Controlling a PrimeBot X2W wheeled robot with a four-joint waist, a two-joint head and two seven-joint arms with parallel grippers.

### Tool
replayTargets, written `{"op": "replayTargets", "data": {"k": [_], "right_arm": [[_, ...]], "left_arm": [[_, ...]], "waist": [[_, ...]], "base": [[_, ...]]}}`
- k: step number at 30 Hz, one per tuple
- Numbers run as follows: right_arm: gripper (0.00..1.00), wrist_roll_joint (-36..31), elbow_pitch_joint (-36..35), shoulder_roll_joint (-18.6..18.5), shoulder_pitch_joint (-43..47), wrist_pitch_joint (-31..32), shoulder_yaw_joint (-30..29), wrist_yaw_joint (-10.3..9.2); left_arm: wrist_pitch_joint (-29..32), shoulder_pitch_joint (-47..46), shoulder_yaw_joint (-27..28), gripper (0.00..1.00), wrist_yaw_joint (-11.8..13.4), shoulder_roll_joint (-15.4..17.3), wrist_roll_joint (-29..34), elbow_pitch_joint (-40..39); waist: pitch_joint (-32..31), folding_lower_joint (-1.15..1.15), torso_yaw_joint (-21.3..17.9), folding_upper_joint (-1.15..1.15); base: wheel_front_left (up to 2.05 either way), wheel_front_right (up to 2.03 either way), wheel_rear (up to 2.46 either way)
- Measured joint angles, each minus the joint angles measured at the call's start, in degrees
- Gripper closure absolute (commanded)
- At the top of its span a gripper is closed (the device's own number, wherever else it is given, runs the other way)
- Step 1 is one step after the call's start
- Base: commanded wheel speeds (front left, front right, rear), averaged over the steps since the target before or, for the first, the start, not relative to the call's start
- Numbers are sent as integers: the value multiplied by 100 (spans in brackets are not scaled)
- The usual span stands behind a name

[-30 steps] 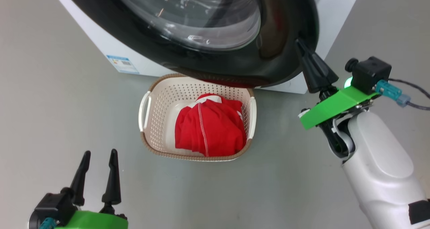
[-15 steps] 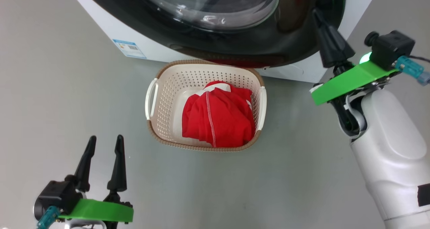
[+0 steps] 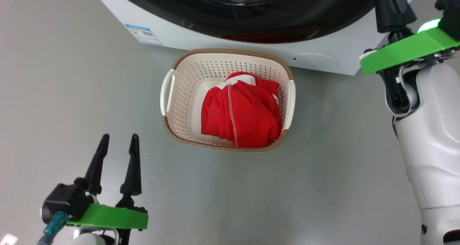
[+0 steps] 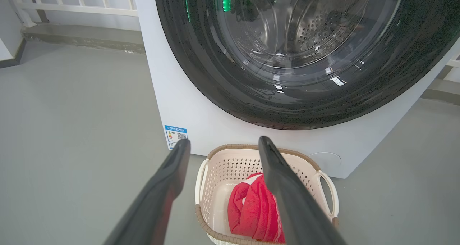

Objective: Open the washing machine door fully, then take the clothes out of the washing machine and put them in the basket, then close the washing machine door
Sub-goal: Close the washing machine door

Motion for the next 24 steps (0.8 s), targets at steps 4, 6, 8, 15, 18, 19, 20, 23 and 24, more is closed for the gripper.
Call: {"op": "replayTargets", "data": {"k": [4, 6, 8, 15, 18, 19, 20, 23, 24], "right_arm": [[100, -144, -29, 20, -52, -1, -70, 7], [100, -153, -33, 31, -59, -1, -77, 8], [100, -192, -30, 47, -72, -1, -107, 25], [100, -201, 49, 92, -136, -1, -7, 30], [87, -201, 96, 49, -120, -1, 134, 22], [63, -201, 112, 44, -62, -1, 216, 21], [6, -201, 114, 45, -2, -1, 255, 21], [0, -200, 167, 33, 252, -1, 356, 21], [0, -199, 187, 31, 347, -1, 380, 20]], "left_arm": [[0, -62, -18, 0, 0, -1, 0, -14], [0, -63, -24, 0, 0, -1, 0, -20], [0, -64, -24, 0, 0, -1, 0, -23], [0, -64, -7, 0, 0, -1, 1, -10], [0, -64, -5, 0, 0, -1, 2, 16], [0, -63, 8, 0, 0, -1, 7, 45], [0, -62, 22, 0, 0, -1, 21, 56], [0, -45, 86, 0, 0, -1, 55, 108], [0, -34, 116, 0, 0, -1, 60, 127]], "waist": [[65, 0, 36, 0], [86, 0, 48, 0], [98, 0, 49, 0], [37, 0, -33, 0], [-34, 0, -60, 0], [-98, 0, -78, 0], [-134, 0, -89, 0], [-256, 0, -126, 0], [-301, 0, -141, 0]], "base": [[0, 0, 0], [0, 0, 0], [0, 0, 0], [0, 0, 0], [0, 0, 0], [0, 0, 0], [0, 0, 0], [0, 0, 0], [0, 0, 0]]}}
